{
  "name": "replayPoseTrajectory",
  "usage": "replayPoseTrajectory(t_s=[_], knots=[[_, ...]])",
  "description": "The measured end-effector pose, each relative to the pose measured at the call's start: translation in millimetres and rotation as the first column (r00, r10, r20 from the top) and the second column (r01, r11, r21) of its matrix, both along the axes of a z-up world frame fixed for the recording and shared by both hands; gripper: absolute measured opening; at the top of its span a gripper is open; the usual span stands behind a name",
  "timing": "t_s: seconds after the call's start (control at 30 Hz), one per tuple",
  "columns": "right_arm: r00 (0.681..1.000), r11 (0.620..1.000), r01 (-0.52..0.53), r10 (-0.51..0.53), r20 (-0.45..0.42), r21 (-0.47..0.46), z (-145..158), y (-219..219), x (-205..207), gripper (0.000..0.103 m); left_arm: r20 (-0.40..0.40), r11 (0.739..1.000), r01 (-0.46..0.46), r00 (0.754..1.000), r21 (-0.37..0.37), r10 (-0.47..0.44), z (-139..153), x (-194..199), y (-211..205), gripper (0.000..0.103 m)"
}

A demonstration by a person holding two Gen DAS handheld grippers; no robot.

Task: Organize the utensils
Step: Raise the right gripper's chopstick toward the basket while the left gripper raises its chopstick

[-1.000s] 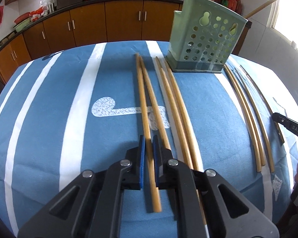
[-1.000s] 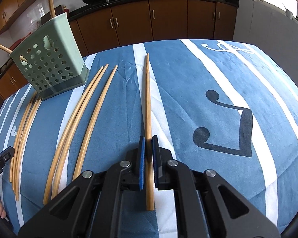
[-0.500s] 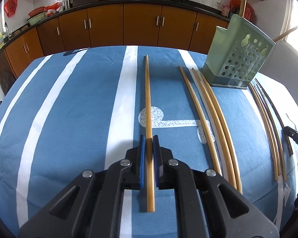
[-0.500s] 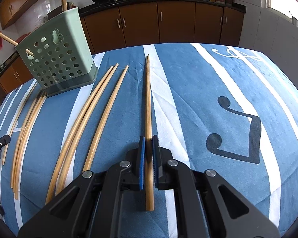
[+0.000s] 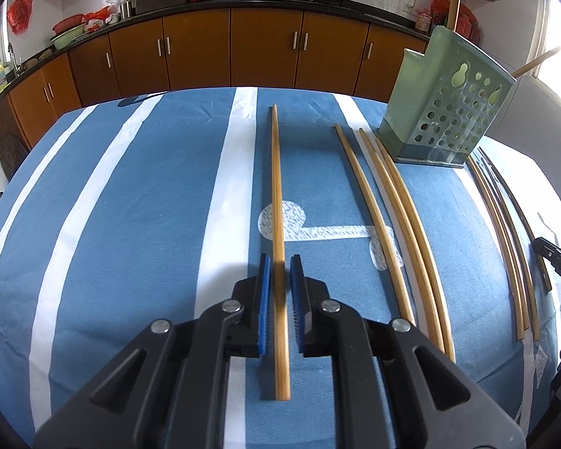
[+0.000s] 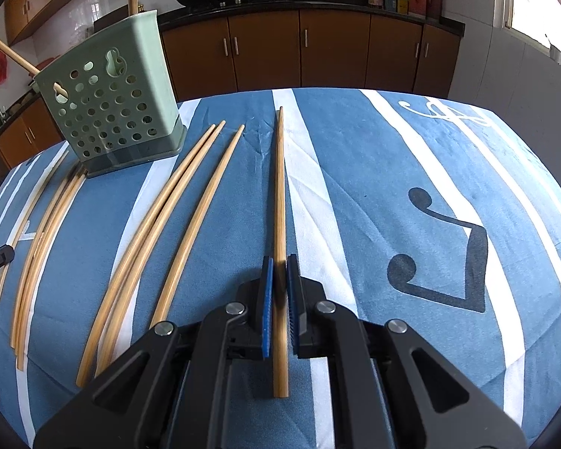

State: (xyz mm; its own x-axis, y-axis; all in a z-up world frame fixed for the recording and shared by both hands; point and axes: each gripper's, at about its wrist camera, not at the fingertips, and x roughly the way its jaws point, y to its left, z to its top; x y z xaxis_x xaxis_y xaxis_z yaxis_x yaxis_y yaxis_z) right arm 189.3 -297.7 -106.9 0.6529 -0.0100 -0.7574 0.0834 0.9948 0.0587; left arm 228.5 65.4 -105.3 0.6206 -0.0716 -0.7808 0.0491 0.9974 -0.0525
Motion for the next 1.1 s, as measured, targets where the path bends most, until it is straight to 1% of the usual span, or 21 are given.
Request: replayPoseTrajectory(t_s=[0.9, 1.0, 1.1], knots=[[1.0, 1.0, -0.001, 0.001, 0.0, 0.005, 0, 0, 0, 0.009, -0.001, 1.0, 0.0, 1.0, -0.006, 0.0, 0, 0, 2, 0.013], [1.0, 1.0, 0.002, -0.002, -0.001, 0.004, 0, 0, -2, 0.009, 0.0, 1.0, 0.0, 1.0, 0.007, 0.0, 0, -1, 0, 0.013], [1.0, 1.0, -0.001, 0.001, -0.002, 0.006, 0, 0, -10, 0.009, 0.0, 0.999, 0.0, 1.0, 0.035, 0.0, 0, -6, -4, 0.013]])
